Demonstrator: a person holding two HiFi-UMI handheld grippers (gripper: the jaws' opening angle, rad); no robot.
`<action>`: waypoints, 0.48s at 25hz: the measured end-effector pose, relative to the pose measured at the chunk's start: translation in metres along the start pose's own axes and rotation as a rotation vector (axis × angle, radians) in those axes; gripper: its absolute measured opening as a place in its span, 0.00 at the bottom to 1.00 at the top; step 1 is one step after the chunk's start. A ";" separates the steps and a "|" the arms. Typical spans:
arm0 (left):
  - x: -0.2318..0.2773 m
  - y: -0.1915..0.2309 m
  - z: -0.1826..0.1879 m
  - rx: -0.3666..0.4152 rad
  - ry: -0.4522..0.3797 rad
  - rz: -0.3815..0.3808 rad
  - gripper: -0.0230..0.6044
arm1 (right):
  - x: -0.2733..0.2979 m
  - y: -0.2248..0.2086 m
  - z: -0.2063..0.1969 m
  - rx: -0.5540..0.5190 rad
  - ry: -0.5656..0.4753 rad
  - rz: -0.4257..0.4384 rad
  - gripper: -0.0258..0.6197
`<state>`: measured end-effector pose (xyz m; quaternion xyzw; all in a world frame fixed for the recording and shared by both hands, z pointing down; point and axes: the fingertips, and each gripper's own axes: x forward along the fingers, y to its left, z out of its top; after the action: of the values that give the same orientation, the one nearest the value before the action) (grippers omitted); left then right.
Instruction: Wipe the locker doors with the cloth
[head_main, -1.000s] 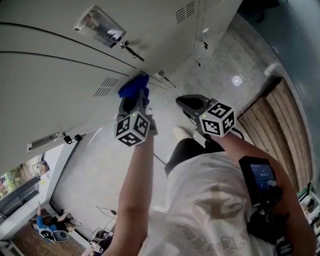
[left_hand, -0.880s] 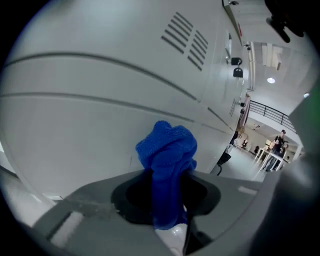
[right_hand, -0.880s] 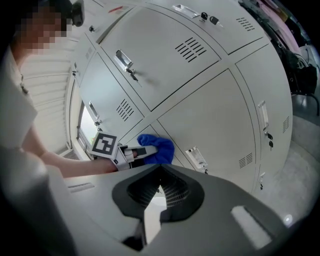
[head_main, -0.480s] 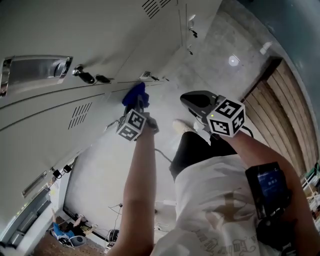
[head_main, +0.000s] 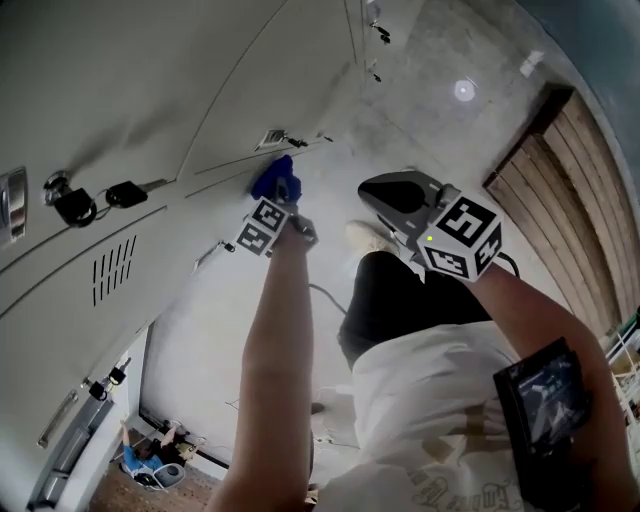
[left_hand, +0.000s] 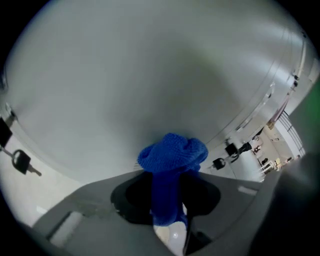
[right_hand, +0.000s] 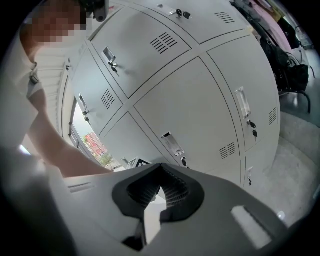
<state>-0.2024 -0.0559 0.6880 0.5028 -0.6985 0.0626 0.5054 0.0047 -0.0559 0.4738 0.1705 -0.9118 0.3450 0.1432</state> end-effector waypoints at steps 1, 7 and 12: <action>0.006 0.008 -0.006 -0.020 0.023 0.012 0.25 | -0.001 0.000 -0.004 0.000 0.005 -0.002 0.05; 0.002 0.019 -0.001 -0.006 -0.013 0.038 0.23 | -0.013 -0.004 -0.017 0.008 0.026 -0.028 0.05; -0.047 0.012 0.020 0.102 -0.064 0.058 0.23 | -0.003 0.013 0.001 0.013 -0.012 0.010 0.05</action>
<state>-0.2254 -0.0319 0.6467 0.5093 -0.7244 0.0967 0.4545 0.0020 -0.0469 0.4645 0.1689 -0.9113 0.3504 0.1351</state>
